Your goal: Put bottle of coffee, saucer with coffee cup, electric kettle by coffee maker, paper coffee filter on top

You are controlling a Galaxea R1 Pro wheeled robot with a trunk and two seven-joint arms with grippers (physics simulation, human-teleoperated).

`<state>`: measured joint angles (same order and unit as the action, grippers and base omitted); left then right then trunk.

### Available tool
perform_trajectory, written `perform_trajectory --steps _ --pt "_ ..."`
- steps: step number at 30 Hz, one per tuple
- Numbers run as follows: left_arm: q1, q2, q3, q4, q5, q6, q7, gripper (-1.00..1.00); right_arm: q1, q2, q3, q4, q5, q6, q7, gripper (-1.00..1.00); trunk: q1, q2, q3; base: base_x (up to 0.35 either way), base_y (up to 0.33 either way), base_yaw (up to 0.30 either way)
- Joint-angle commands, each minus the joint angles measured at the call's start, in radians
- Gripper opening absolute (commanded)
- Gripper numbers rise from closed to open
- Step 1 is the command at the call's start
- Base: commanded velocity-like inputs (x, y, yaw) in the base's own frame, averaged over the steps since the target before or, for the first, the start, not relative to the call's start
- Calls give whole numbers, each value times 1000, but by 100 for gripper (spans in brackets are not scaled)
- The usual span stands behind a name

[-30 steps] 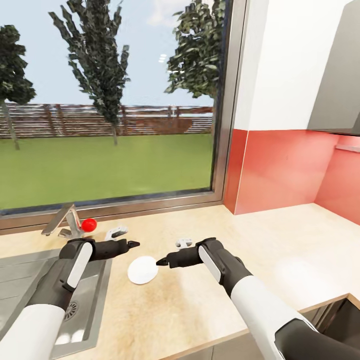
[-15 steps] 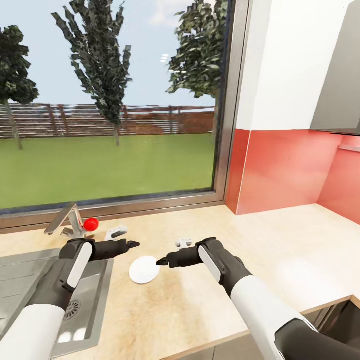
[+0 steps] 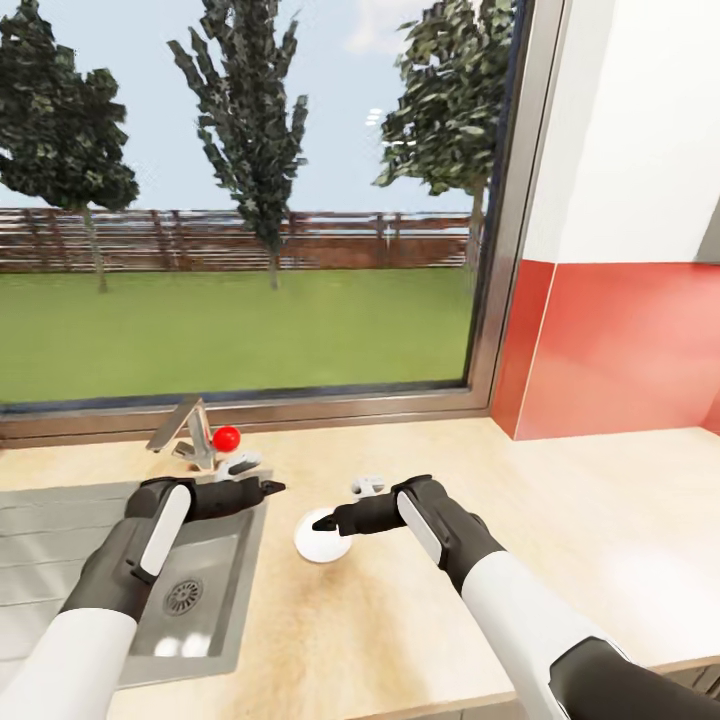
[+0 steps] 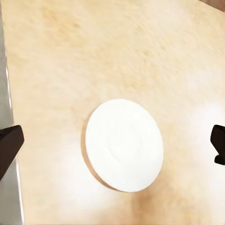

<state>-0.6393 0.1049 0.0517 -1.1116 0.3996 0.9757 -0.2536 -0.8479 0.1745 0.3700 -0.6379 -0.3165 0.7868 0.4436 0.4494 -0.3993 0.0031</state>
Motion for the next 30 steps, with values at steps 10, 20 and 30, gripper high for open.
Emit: perform_trajectory --steps 10,20,30 --pt "0 -7 2 -1 -8 -2 -10 100 0 0 0 -2 2 3 3 100 1 -1 0 133 0 32" --pt "0 -7 2 -1 -8 -2 -9 100 0 0 -3 -2 2 3 3 100 1 -1 0 44 -38 0" --pt "12 -8 2 -1 -7 -2 -9 100 0 0 -3 0 2 3 3 100 1 -1 0 19 -17 0"
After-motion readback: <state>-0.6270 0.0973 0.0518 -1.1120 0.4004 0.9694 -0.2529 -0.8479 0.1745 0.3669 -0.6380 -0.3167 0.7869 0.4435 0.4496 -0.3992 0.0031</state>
